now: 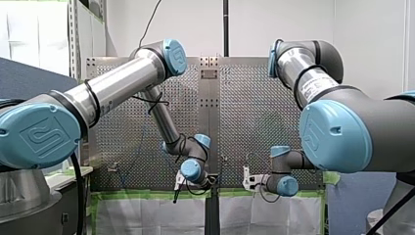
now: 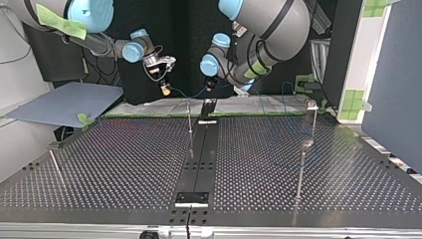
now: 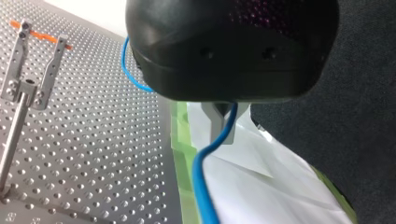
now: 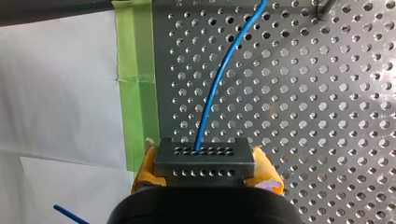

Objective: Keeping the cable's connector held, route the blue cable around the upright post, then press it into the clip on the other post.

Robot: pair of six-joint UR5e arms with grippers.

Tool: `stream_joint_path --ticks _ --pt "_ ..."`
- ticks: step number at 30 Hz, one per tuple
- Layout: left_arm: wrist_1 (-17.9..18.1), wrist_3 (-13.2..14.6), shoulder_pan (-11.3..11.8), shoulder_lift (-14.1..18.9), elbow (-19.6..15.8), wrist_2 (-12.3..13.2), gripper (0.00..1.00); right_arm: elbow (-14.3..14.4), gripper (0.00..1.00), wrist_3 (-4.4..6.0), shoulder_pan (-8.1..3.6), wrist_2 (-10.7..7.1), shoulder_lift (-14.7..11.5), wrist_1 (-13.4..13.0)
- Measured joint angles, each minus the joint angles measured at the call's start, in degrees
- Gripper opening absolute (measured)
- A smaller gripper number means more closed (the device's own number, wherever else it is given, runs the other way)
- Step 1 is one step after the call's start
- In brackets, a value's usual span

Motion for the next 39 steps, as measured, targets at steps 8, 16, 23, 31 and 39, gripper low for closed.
stream_joint_path --ticks 8,16,23,31,39 --pt "0.04 0.02 0.0 0.13 0.01 -0.03 0.02 0.0 0.0 0.02 -1.07 -1.21 0.0 -0.43" --pt "-0.37 0.03 -0.15 2.31 0.02 -0.49 0.02 0.1 0.0 -2.83 -2.03 -4.12 -0.05 -0.24" --pt "-0.88 0.04 -0.42 3.57 0.0 -1.05 0.02 1.86 0.0 -5.73 -2.95 -5.4 -1.01 -0.79" --pt "-0.95 -0.01 -1.1 3.63 -0.01 -1.72 0.02 3.66 0.0 -6.04 -3.98 -5.34 -1.83 -1.96" --pt "-1.0 -0.05 -1.88 4.6 0.0 -2.74 0.02 4.85 0.0 -6.05 -4.87 -5.62 -2.76 -2.95"
